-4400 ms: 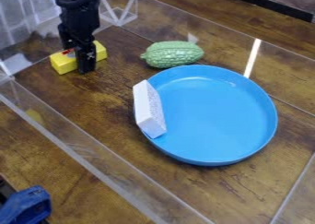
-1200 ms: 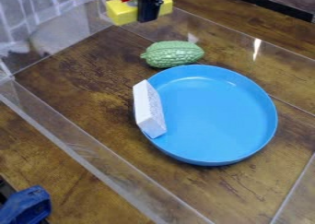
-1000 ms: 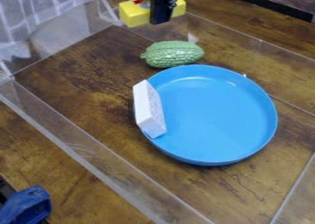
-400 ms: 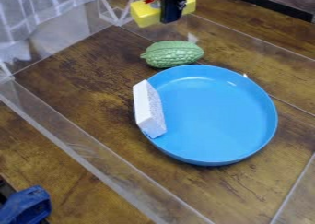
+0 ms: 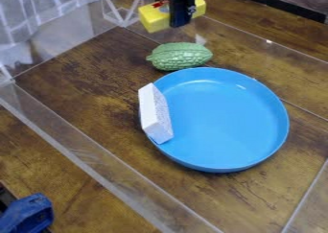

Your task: Put the yellow brick in the blue tray

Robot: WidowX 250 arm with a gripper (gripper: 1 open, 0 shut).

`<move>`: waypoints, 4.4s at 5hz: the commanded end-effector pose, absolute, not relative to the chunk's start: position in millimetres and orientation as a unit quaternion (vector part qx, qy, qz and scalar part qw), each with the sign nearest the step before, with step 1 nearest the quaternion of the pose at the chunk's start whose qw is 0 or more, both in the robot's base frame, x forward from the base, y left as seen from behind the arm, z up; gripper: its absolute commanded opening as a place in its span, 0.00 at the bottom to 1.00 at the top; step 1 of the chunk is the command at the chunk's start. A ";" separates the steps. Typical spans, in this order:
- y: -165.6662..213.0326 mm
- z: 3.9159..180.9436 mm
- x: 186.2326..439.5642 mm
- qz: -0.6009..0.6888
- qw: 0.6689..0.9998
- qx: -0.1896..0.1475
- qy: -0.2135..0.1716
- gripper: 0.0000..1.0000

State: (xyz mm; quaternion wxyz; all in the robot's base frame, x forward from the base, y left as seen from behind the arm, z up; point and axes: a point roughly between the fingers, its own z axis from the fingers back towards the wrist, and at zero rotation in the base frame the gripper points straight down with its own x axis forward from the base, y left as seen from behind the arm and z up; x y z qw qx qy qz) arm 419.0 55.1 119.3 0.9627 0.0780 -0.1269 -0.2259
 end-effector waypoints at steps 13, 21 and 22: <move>54.8 155.0 441.2 -0.205 0.942 0.131 -0.231 0.00; 52.6 153.8 442.0 -0.179 0.938 0.137 -0.264 0.00; 52.6 152.9 441.9 -0.177 0.938 0.138 -0.266 0.00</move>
